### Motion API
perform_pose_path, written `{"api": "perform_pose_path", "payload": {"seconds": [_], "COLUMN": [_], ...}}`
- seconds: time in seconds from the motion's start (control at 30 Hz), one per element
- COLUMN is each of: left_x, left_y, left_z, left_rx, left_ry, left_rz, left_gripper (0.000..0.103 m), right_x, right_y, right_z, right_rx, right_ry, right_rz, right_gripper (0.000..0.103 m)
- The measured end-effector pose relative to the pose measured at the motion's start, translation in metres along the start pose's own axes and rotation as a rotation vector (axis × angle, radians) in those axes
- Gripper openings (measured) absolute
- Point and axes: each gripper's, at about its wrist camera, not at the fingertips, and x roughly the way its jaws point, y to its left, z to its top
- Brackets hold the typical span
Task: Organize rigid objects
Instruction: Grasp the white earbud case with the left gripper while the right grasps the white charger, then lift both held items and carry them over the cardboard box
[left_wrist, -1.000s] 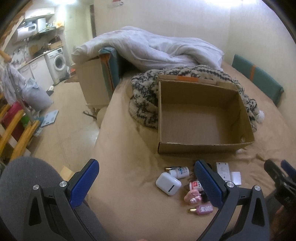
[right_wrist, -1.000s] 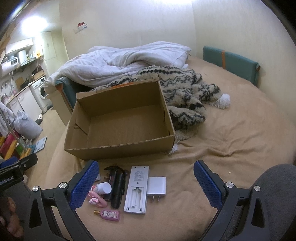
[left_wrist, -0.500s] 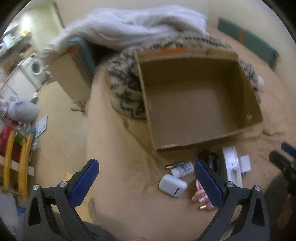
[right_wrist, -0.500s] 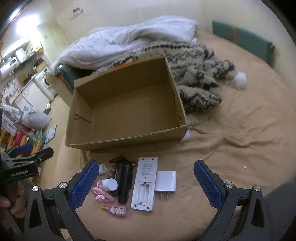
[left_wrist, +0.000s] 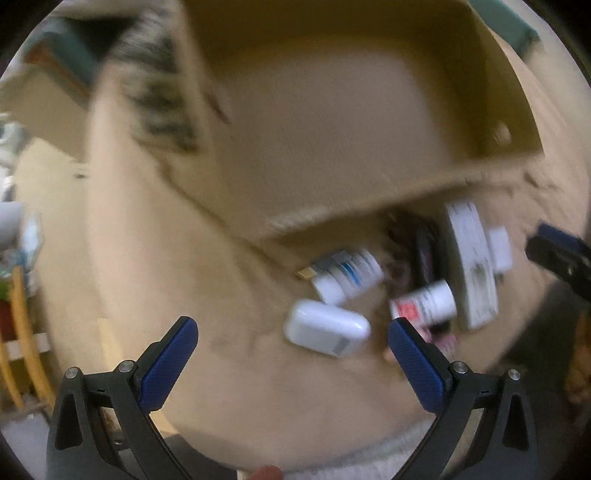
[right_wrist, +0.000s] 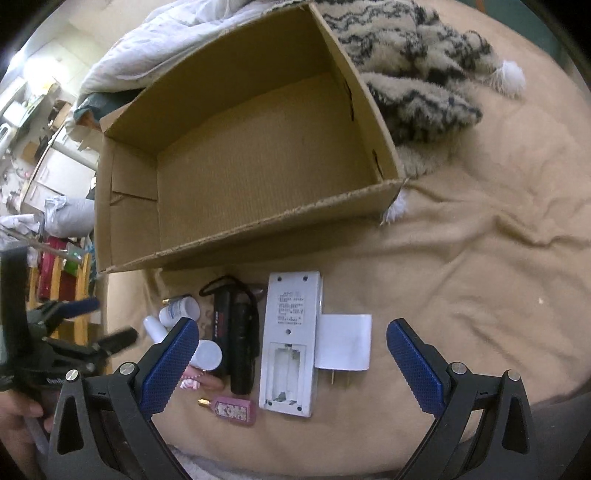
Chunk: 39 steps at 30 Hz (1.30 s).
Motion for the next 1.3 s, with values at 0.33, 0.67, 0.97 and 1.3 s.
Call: {"api": "perform_pose_path", "payload": {"seconds": [0.33,0.67,0.97,1.3], "left_x": [0.043,0.062,0.064,0.056], "left_y": [-0.025,-0.025,-0.015,-0.009], "left_z": [0.001,-0.005,-0.001,-0.005], "left_rx": [0.109,0.085,0.027,-0.007], "left_ry": [0.110,0.125,0.124,0.099], "left_rz": [0.026,0.029,0.034,0.071], "left_gripper": [0.092,0.054,0.054,0.053], "right_x": [0.019,0.049,0.076,0.072], "right_y": [-0.008,0.000,0.021,0.019], "right_z": [0.001,-0.002,0.007,0.009], "right_rx": [0.078,0.053,-0.041,-0.018], "right_ry": [0.140,0.237,0.241,0.222], "right_rz": [0.167,0.083,-0.036,-0.027], "right_gripper": [0.087,0.067,0.067,0.049]}}
